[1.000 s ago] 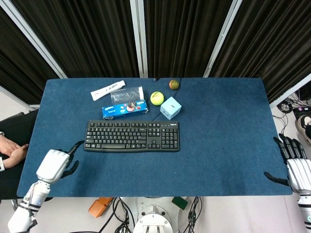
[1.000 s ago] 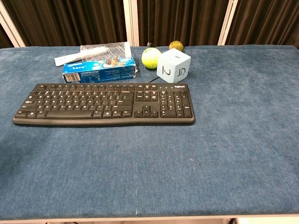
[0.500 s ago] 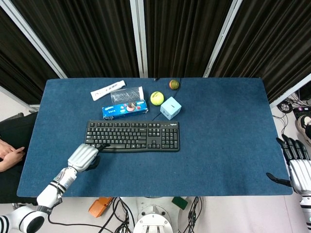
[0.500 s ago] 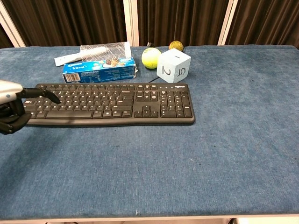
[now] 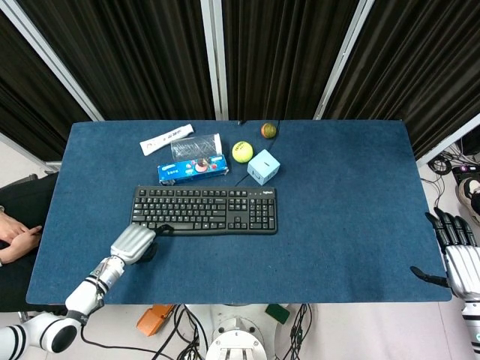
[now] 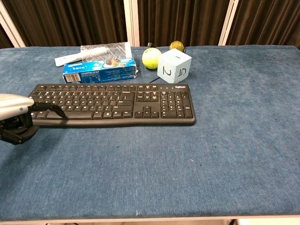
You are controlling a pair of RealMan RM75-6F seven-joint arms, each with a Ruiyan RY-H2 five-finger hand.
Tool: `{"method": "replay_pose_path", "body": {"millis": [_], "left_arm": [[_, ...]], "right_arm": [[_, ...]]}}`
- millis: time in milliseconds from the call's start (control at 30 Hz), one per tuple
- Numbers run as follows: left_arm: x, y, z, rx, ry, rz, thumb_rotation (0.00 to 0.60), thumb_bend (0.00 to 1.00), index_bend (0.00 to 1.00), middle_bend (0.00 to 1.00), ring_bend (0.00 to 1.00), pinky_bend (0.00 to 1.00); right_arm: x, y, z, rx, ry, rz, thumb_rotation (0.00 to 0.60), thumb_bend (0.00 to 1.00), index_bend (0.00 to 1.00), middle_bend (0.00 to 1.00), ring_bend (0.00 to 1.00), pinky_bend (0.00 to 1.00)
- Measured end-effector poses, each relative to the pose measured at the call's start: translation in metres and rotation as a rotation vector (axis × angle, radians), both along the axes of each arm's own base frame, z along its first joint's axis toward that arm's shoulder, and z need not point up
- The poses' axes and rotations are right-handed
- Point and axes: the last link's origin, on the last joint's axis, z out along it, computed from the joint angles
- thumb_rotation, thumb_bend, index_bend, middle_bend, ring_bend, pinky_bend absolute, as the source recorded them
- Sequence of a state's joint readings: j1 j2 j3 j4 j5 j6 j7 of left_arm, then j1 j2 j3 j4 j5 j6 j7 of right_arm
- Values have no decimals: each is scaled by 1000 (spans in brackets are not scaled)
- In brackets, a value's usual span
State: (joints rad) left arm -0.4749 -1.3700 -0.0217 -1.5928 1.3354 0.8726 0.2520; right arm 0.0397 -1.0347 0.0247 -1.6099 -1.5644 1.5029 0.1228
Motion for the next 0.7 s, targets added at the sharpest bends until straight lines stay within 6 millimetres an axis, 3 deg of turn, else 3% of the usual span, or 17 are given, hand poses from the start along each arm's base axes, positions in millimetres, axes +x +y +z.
{"method": "replay_pose_path", "body": {"millis": [300, 500, 567, 667, 700], "left_arm": [[2, -1, 10, 60, -15, -2, 600, 653, 190, 911, 908, 846], [-1, -6, 39, 228, -80, -7, 600, 470, 187, 754, 762, 822], [-5, -9, 51, 299, -98, -3, 600, 386, 173, 666, 683, 727], [-19, -19, 75, 436, -108, 18, 600, 211, 118, 443, 466, 438], [-24, -24, 81, 470, -106, 28, 600, 148, 80, 337, 352, 299]], "right_arm": [[0, 0, 0, -2, 1, -7, 600, 83, 0, 0, 0, 0], [-1, 2, 1, -7, 0, -11, 600, 83, 0, 0, 0, 0], [-1, 2, 2, -11, -1, -10, 600, 83, 0, 0, 0, 0], [-2, 3, 2, -13, -2, -10, 600, 83, 0, 0, 0, 0], [-3, 3, 2, -12, -2, -10, 600, 83, 0, 0, 0, 0]]}}
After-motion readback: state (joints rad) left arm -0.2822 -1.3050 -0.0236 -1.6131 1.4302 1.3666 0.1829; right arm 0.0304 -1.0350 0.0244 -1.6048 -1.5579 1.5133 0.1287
